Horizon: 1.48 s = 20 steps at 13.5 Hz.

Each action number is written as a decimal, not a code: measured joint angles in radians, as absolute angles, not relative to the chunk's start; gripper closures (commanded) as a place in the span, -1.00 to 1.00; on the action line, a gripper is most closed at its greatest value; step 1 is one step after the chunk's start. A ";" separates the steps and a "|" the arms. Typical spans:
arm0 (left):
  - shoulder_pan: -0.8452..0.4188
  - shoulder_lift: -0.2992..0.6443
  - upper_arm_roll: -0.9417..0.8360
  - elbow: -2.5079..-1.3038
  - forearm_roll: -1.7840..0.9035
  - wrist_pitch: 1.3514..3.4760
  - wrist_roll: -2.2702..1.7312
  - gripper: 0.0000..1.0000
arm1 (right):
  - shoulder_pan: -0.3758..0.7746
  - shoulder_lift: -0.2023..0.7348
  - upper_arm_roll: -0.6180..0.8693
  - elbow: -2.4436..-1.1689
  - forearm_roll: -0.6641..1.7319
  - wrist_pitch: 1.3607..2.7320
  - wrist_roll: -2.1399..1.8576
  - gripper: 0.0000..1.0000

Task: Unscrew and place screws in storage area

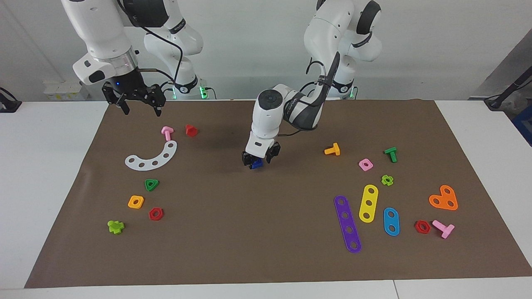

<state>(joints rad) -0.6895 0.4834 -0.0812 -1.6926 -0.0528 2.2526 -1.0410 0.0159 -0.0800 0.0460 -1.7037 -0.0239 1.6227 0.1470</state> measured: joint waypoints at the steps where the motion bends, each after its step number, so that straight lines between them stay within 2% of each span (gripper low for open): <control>1: -0.694 0.483 -0.081 -1.699 -0.053 2.259 -1.042 -0.53 | 0.016 -0.081 0.046 -1.704 -0.024 1.623 0.147 -1.00; 5: -0.712 0.483 -0.081 -1.717 -0.053 2.266 -1.044 -0.45 | 0.016 -0.082 0.046 -1.706 -0.024 1.623 0.147 -1.00; 7: -0.716 0.483 -0.080 -1.725 -0.052 2.273 -1.044 -0.25 | 0.016 -0.082 0.046 -1.706 -0.024 1.623 0.147 -1.00; 8: -0.716 0.483 -0.080 -1.725 -0.052 2.274 -1.044 -0.08 | 0.016 -0.083 0.046 -1.707 -0.024 1.623 0.147 -1.00; 12: -0.716 0.482 -0.079 -1.725 -0.050 2.275 -1.044 0.94 | 0.016 -0.083 0.046 -1.710 -0.024 1.623 0.147 -1.00; 13: -0.716 0.482 -0.079 -1.725 -0.049 2.275 -1.044 1.00 | 0.016 -0.083 0.046 -1.711 -0.024 1.623 0.147 -1.00; 17: -0.716 0.481 -0.076 -1.713 -0.047 2.256 -1.044 1.00 | 0.016 -0.084 0.046 -1.711 -0.024 1.623 0.147 -1.00; 20: -0.716 0.479 -0.073 -1.653 -0.047 2.158 -1.045 1.00 | 0.016 -0.085 0.046 -1.711 -0.024 1.625 0.147 -1.00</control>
<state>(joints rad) -0.7159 0.4794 -0.0735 -1.6527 -0.0469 2.1584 -1.0452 0.0159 -0.0851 0.0461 -1.7108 -0.0239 1.6253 0.1470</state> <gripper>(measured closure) 0.542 0.000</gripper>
